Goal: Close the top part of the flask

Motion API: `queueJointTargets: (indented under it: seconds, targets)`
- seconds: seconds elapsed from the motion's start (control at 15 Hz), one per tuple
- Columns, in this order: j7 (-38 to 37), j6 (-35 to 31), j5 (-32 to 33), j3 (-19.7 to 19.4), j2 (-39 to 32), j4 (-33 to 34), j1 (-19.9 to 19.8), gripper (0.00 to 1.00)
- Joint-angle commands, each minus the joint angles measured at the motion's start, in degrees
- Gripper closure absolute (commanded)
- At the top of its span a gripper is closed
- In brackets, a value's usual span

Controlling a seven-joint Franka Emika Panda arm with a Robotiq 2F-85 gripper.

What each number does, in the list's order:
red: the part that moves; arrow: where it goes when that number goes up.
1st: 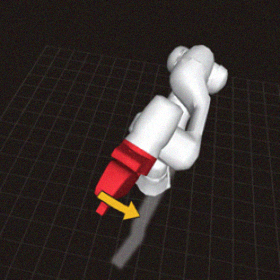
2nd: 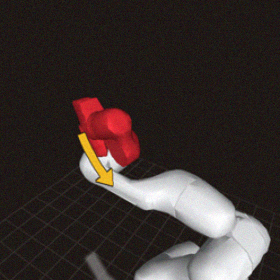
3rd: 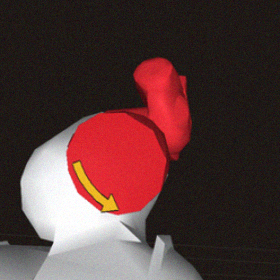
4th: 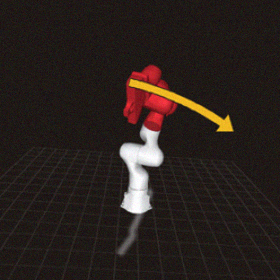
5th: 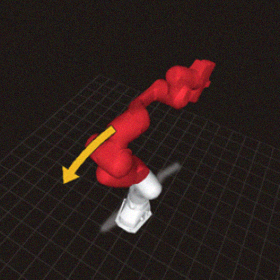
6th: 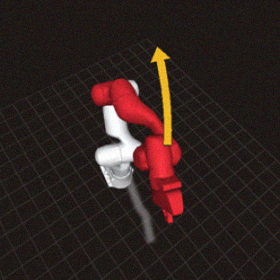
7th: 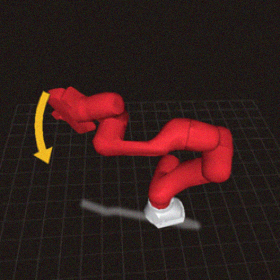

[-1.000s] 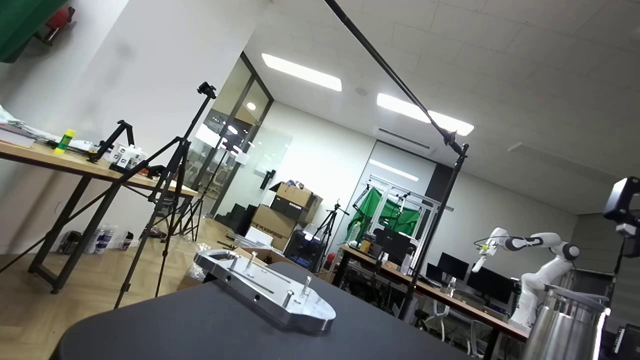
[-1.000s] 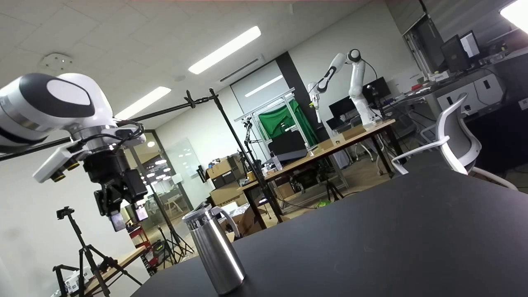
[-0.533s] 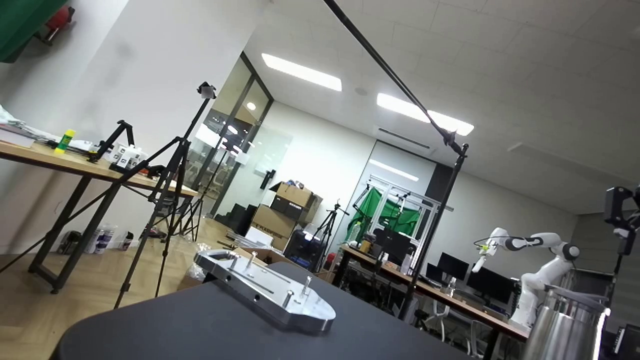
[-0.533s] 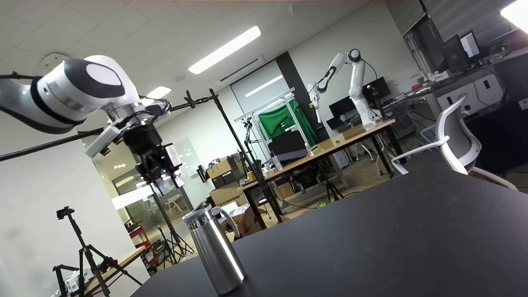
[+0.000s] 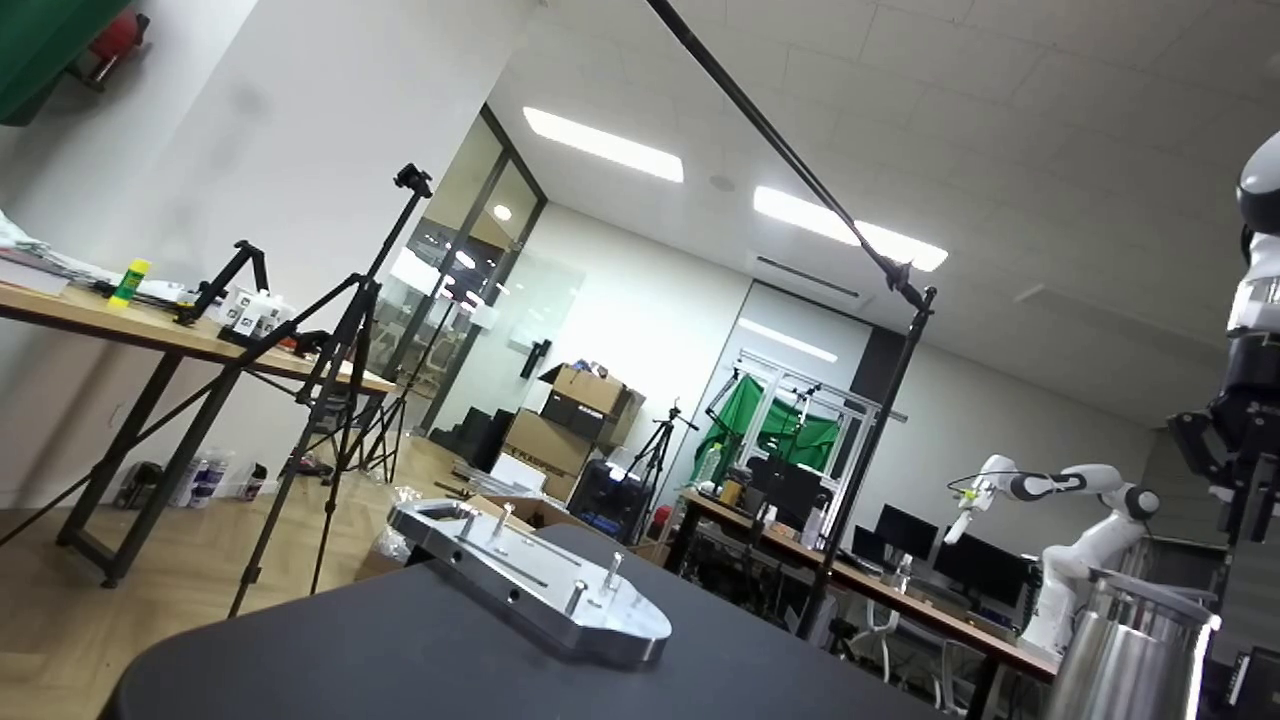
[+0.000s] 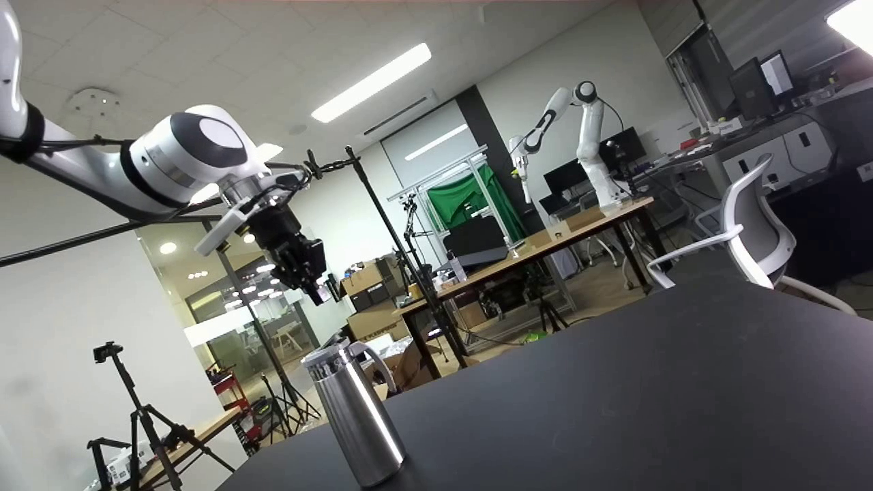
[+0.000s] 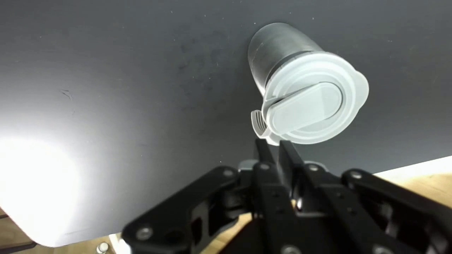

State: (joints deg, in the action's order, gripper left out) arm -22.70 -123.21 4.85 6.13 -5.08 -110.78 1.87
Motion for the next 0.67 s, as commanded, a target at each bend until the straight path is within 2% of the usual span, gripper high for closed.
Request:
queueJointTargets:
  seconds: [0.0,0.6]
  targets:
    - [-3.3,1.2,1.4,-1.3,-4.2,4.6,2.0,1.0]
    - [-4.3,3.1,1.0,-3.2,-9.1,7.4,4.2,1.0]
